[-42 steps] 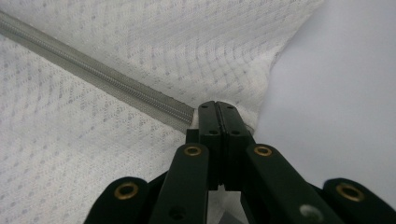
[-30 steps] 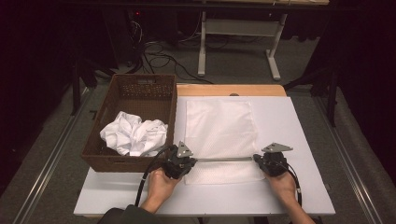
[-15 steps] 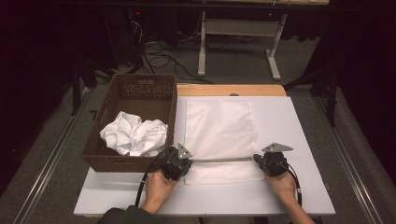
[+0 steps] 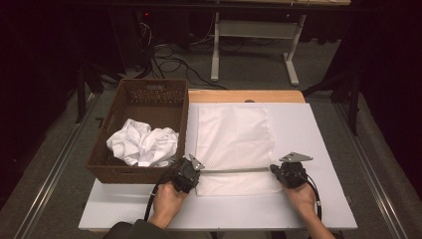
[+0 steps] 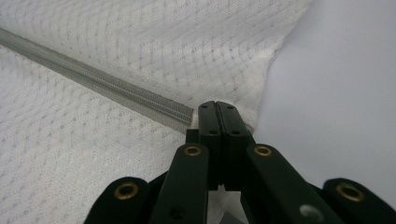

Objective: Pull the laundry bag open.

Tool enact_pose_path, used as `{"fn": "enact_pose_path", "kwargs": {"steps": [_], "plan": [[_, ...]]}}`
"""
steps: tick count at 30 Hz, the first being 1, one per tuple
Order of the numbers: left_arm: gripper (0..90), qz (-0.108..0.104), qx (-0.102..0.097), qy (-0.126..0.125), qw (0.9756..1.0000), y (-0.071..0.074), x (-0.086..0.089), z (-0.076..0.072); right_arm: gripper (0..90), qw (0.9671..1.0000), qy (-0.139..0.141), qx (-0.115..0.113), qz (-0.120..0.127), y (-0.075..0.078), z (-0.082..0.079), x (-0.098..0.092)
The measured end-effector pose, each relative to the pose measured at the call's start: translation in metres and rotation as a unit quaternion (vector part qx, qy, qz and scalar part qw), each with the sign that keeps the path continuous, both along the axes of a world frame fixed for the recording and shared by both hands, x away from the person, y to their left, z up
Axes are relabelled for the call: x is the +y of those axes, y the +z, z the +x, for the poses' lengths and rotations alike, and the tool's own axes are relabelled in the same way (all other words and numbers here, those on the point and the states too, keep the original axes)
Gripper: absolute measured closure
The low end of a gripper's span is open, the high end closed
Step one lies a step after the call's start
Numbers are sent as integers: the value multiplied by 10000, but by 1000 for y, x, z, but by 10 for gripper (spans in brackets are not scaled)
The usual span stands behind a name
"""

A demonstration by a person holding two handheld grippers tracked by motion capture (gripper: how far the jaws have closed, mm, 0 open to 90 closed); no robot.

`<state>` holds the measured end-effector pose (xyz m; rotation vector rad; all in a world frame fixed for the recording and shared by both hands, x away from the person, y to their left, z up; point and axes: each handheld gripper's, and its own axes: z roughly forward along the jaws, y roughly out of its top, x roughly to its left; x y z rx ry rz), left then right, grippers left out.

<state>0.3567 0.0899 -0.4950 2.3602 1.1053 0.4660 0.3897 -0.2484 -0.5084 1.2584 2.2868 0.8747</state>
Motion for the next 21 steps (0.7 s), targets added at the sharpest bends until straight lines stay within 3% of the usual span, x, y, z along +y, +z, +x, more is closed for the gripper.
{"fn": "enact_pose_path", "kwargs": {"steps": [4,13,19,21], "plan": [[854,9,58,22,10000,-2,-1,1,900,10000,-1,0,12,0,0,-1],[834,-209,51,-15,9998,1,1,0,857,9999,-32,-134,-80,1,-4,2],[696,-407,48,-163,9990,3,1,-2,773,9998,55,-196,-34,3,-5,2],[635,-332,-33,-194,9993,4,-2,-3,756,9998,64,-184,-30,4,-7,3]]}}
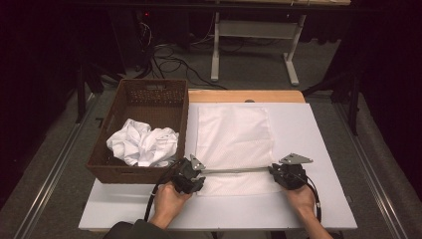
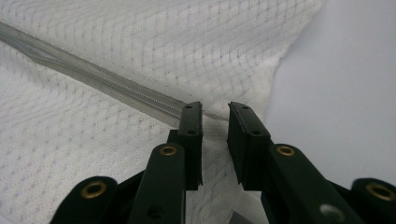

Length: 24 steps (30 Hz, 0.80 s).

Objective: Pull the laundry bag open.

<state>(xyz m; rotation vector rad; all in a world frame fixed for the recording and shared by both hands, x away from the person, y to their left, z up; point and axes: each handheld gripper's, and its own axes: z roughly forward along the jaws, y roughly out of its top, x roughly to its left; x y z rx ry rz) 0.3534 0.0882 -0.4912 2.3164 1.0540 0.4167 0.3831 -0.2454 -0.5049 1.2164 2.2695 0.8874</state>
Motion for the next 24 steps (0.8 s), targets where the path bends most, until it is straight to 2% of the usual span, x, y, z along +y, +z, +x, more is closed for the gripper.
{"fn": "enact_pose_path", "kwargs": {"steps": [5,9,13,18,21,24], "plan": [[564,-74,-12,-61,10000,1,-1,-1,722,10000,7,-30,34,1,-1,1],[522,-185,-147,-62,9997,4,-1,-3,703,9999,12,-107,105,3,-2,-1],[515,-469,-165,-114,9987,7,0,-3,677,9998,24,-38,175,3,-2,-2],[498,-523,-222,-269,9980,6,-5,-6,648,9998,45,-35,178,2,-2,0],[489,-725,-157,-387,9965,6,-7,-7,622,9998,65,-73,172,2,-2,1],[484,-837,-80,-440,9955,7,-9,-8,598,9998,44,-111,178,2,-2,2]]}}
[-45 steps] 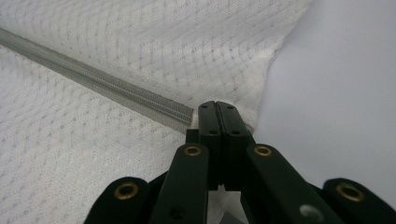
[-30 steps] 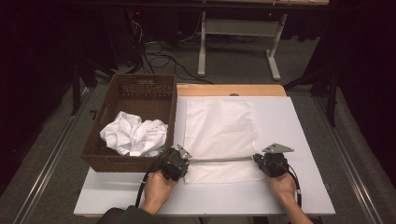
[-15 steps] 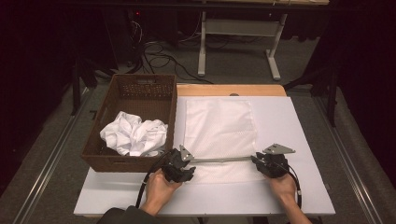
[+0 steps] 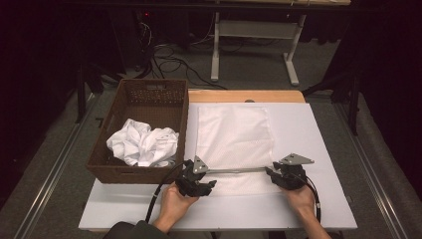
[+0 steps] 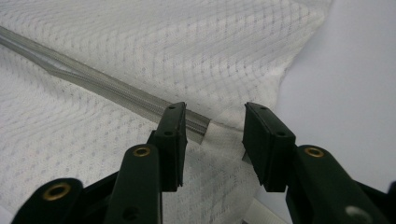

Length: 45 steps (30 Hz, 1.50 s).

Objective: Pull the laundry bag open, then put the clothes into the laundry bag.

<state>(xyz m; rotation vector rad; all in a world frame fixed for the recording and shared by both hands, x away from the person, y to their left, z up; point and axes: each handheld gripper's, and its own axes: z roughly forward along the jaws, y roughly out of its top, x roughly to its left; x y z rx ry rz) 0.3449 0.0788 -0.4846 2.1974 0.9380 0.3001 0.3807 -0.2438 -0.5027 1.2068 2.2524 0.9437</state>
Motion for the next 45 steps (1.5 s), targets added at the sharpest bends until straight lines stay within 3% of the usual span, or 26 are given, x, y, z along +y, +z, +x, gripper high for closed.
{"fn": "enact_pose_path", "kwargs": {"steps": [5,12,17,20,23,29,34,45], "plan": [[475,-80,79,-60,9999,-3,-6,0,562,10000,6,-75,45,1,0,-2],[470,52,143,-179,9997,-10,-15,-1,528,9998,-49,43,170,1,2,-1],[469,86,198,-202,9996,-12,-18,-1,485,9995,40,273,171,7,2,4],[467,157,184,-180,9995,-14,-20,0,478,9991,189,258,281,11,-1,8],[464,197,182,-192,9995,-15,-21,0,473,9989,310,290,174,11,-2,13],[454,304,253,-198,9990,-21,-24,1,474,9984,464,249,216,14,-2,20],[438,311,259,-186,9990,-24,-24,1,473,9968,678,241,354,15,0,26],[415,317,215,-200,9991,-26,-26,2,474,9941,1038,304,114,10,8,56]]}}
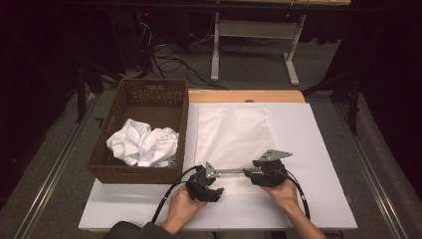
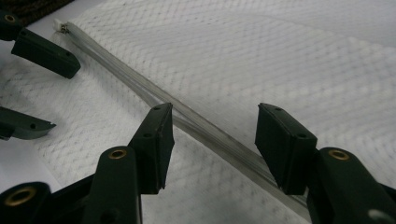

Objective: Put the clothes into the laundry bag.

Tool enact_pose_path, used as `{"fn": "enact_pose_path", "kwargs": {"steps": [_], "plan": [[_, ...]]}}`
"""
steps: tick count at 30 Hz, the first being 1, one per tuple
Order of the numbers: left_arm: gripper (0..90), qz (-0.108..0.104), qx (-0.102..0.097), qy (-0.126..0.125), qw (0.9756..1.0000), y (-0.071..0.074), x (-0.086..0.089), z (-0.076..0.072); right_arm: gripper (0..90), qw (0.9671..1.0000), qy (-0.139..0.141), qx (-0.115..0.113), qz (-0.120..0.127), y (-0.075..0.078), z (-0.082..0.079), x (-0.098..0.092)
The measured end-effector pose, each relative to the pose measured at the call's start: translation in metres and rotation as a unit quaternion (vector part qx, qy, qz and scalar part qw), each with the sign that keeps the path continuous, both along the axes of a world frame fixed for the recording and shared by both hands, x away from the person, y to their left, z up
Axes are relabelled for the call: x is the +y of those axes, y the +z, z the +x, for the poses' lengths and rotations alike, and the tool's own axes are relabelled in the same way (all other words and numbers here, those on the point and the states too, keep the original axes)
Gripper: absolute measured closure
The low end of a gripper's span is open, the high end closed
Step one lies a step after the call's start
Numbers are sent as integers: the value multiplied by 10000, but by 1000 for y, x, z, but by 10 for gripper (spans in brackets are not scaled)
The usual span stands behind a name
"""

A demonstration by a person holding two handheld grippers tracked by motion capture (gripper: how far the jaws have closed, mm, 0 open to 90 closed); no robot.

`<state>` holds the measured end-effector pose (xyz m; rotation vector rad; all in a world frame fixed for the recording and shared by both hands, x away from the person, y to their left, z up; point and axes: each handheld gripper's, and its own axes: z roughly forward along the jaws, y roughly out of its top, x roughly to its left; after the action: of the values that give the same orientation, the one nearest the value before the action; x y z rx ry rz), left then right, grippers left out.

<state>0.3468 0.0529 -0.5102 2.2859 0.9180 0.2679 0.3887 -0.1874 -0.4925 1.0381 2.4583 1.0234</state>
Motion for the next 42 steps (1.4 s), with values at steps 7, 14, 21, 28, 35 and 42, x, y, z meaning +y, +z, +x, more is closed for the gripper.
{"fn": "enact_pose_path", "kwargs": {"steps": [7,14,21,28,35,42], "plan": [[403,8,-27,-50,10000,-1,0,-1,474,9995,217,38,-222,-4,8,22],[399,7,-56,-48,10000,-1,0,-1,477,9981,249,107,-557,-12,20,38],[397,0,-49,-51,10000,-1,0,-1,506,9978,205,147,-615,-12,33,41],[397,-1,-84,-70,9999,-2,0,-2,534,9966,416,171,-690,-12,27,43],[397,5,-119,-91,9999,-2,1,-2,583,9971,441,53,-621,-15,25,42],[397,-9,-105,-71,9999,-2,1,-2,767,9958,613,52,-675,-14,26,43]]}}
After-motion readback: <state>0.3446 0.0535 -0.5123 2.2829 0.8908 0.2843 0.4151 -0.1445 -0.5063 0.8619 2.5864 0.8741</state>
